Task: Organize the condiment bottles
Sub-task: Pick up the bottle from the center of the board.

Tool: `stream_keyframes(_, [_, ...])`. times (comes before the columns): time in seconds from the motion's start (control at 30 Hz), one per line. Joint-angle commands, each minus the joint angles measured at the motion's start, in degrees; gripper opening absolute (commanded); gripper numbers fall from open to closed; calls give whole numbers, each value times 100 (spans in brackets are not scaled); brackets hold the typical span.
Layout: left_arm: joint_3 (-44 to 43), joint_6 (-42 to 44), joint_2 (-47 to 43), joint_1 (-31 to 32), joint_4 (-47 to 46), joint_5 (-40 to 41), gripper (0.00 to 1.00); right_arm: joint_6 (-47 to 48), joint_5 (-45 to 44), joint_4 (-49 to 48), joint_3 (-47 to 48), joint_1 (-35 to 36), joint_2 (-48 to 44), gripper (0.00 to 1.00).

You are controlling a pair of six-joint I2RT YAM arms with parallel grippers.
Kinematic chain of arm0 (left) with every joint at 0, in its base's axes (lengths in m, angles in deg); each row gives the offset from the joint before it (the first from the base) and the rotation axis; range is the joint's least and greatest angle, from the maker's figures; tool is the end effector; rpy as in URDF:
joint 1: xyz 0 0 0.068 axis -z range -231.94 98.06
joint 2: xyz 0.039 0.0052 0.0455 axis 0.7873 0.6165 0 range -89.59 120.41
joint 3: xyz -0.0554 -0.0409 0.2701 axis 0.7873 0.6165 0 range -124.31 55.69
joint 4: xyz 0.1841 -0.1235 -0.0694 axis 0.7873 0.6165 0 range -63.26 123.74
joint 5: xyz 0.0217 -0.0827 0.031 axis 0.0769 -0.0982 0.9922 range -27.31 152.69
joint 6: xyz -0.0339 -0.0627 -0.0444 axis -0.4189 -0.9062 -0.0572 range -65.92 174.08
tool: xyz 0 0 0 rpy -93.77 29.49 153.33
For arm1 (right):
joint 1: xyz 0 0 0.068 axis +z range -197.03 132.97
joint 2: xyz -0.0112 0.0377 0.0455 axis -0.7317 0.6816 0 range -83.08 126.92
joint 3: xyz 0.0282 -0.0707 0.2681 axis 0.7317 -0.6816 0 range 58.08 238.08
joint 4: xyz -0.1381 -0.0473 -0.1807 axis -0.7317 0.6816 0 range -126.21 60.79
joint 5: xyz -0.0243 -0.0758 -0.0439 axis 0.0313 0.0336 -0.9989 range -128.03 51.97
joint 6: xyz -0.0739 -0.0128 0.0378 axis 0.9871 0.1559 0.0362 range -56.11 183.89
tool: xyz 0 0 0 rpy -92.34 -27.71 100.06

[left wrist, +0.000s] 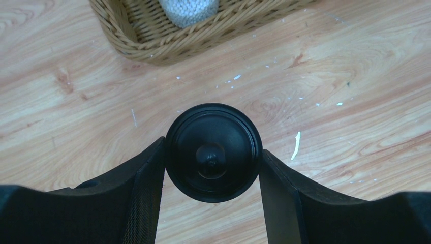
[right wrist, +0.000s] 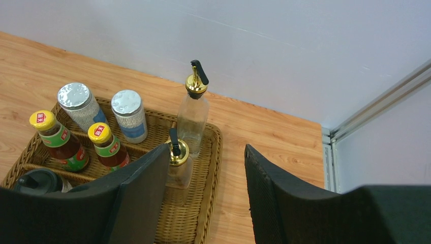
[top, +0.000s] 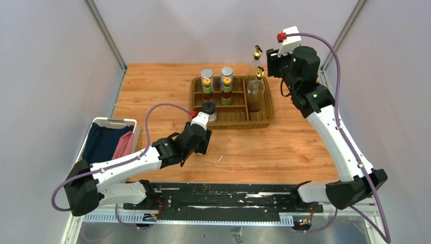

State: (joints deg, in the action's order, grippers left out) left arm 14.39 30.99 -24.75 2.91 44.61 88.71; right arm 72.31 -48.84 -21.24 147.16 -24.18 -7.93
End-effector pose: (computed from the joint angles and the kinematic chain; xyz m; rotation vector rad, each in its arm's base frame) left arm 0.1588 -0.1694 0.2350 0.3821 2.1839 -0.2298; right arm 0.2725 0.0999 0.4816 -0.2847 1.5631 0.0466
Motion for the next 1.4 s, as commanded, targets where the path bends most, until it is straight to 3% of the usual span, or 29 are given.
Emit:
stream_keyframes(0.0, [-505,217,-258,120,48,188,0,-51,-178,-154,-46,-9,-176,59])
stream_keyframes(0.5, [-1582,892,113,527,140,122,0,-82,-1034,-1390,-813,-142,-397,61])
stream_keyframes(1.07, [-3024,1530,1780,523,-518,35,0,-416,-607,-1613,-503,-962,-67,63])
stream_keyframes(1.37, [-3567,1196,2530,196,-869,75,0,-479,-452,-1678,-516,-1151,-44,63])
